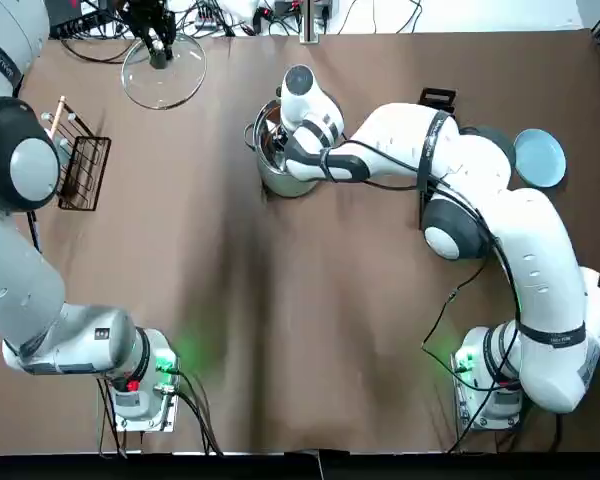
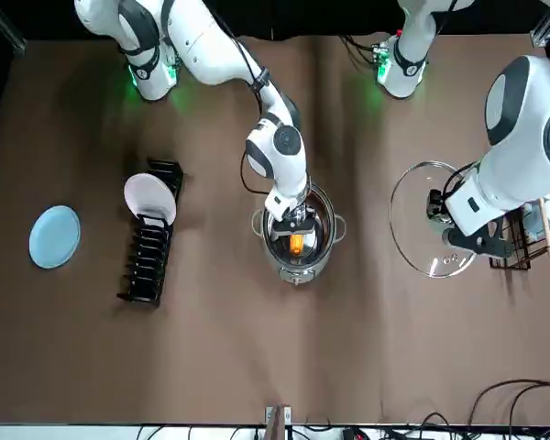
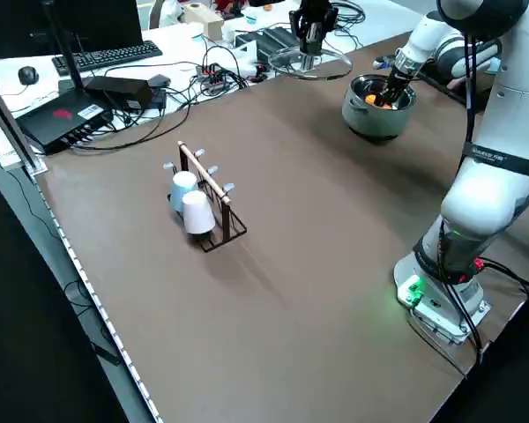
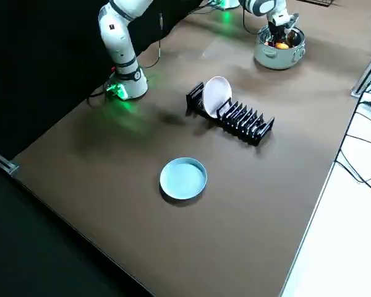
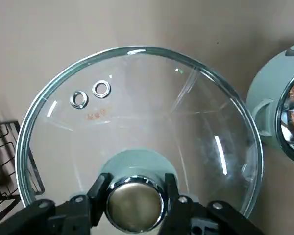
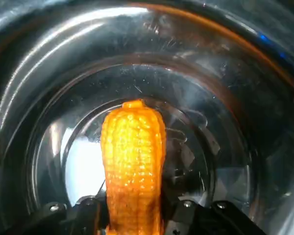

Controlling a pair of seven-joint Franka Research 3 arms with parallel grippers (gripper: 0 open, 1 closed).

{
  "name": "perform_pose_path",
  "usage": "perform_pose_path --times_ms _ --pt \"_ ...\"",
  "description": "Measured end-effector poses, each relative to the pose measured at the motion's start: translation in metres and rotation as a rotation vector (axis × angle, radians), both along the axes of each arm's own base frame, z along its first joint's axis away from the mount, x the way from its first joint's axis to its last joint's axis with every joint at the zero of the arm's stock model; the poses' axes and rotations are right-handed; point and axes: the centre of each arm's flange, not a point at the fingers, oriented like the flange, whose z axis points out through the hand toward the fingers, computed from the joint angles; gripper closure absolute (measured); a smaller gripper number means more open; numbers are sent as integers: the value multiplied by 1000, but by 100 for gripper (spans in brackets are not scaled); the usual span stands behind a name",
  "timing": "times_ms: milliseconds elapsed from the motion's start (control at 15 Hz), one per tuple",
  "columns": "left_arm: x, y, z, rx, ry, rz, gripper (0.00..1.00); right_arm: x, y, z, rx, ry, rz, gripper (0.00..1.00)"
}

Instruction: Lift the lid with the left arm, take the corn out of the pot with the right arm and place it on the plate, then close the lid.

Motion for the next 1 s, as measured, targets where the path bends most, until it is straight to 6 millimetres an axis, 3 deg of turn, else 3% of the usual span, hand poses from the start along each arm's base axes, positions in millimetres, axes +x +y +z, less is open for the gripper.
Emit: perform_pose_path --times_ms 200,400,733,1000 --pt "-2 -7 -1 0 4 3 49 1 1 3 4 -2 -1 60" --pt "-4 -14 -2 0 6 10 49 6 3 18 30 -15 -11 60" --pt "-4 -15 -3 0 7 11 49 8 -1 93 38 35 -51 60" --pt "-5 -19 -3 0 7 13 49 30 -26 152 91 10 -100 60"
